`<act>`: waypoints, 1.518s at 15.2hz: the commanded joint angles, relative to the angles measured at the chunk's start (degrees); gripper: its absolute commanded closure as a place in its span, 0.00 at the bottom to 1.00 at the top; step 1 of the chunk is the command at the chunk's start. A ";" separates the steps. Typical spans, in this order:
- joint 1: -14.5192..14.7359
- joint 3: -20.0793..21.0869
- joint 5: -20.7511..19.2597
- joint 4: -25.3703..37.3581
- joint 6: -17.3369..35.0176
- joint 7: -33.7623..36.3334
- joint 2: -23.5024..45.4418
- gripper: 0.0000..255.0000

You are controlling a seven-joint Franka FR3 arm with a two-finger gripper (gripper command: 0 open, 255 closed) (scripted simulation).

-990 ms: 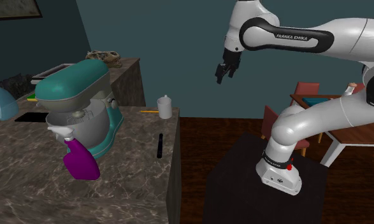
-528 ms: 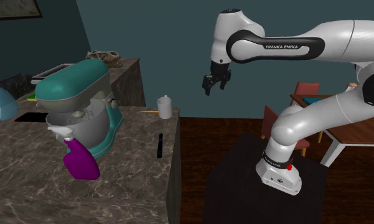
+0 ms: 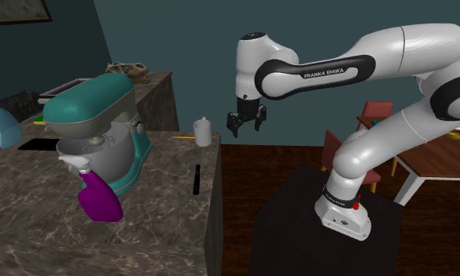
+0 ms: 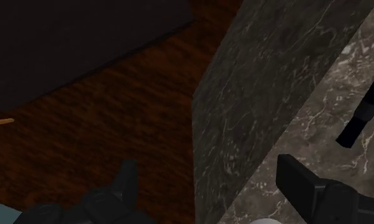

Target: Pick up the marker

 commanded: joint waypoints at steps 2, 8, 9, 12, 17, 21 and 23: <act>-1.65 4.83 0.33 3.29 1.57 7.25 5.66 0.00; -5.57 15.08 -3.23 11.18 4.85 23.14 19.55 0.00; -6.18 16.80 -4.65 12.77 5.30 26.17 22.41 0.00; -6.98 21.23 -10.75 18.09 6.12 36.12 32.26 0.00; -1.73 21.73 -21.66 27.80 5.12 50.54 48.11 0.00; -1.18 21.06 -22.75 25.86 7.80 51.29 49.27 0.00; -0.95 20.78 -23.41 24.97 9.11 51.74 49.96 0.00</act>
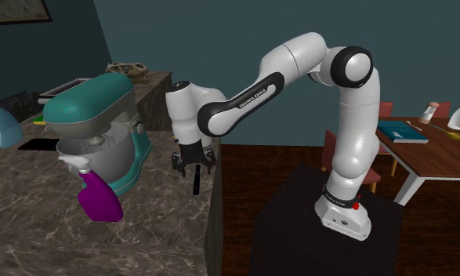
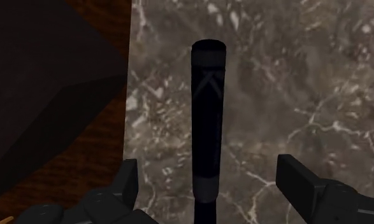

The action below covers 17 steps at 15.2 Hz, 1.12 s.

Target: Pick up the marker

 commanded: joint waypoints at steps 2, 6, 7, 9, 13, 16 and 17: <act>0.29 -0.36 -0.81 -0.99 1.53 0.55 0.84 0.00; 0.30 -0.36 -0.81 -1.04 1.57 0.57 0.84 1.00; 0.30 -0.36 -0.82 -1.03 1.57 0.57 0.84 1.00; 0.30 -0.36 -0.82 -1.03 1.57 0.58 0.85 1.00; 0.29 -0.36 -0.81 -0.99 1.53 0.55 0.84 1.00; -0.09 0.09 0.22 0.29 -0.41 -0.15 -0.23 1.00; -0.20 0.23 0.54 0.75 -1.07 -0.36 -0.56 1.00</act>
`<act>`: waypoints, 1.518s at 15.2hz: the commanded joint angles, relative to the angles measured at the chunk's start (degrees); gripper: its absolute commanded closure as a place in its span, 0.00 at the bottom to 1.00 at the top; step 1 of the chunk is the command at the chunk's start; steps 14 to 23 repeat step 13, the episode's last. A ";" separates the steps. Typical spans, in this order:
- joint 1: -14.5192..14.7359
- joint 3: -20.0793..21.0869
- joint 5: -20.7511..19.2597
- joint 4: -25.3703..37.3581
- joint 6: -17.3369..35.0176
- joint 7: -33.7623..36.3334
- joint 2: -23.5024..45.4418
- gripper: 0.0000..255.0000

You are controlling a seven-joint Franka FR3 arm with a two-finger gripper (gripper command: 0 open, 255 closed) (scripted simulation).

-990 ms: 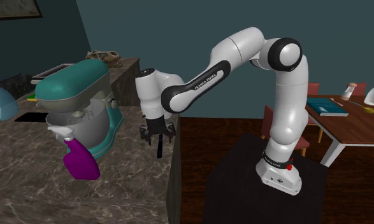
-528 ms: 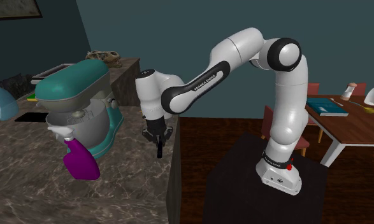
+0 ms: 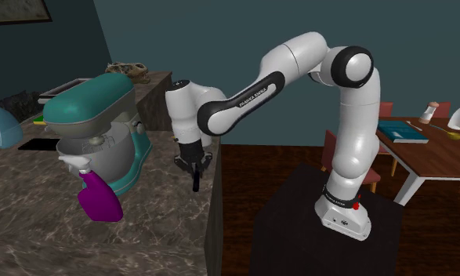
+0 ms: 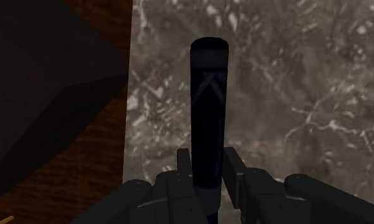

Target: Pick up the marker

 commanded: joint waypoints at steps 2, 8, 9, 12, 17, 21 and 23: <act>-0.35 0.37 0.94 1.36 -1.96 -0.68 -0.97 1.00; -0.76 0.93 2.41 4.58 -6.08 -1.71 -2.50 1.00; -0.80 1.00 2.61 5.17 -6.79 -1.85 -2.70 1.00; -0.85 1.14 2.99 6.47 -8.32 -2.13 -3.09 1.00; -0.85 1.14 2.99 6.48 -8.32 -2.13 -3.08 1.00; -0.85 1.14 2.99 6.48 -8.32 -2.13 -3.08 1.00; -0.85 1.14 2.99 6.48 -8.32 -2.13 -3.08 1.00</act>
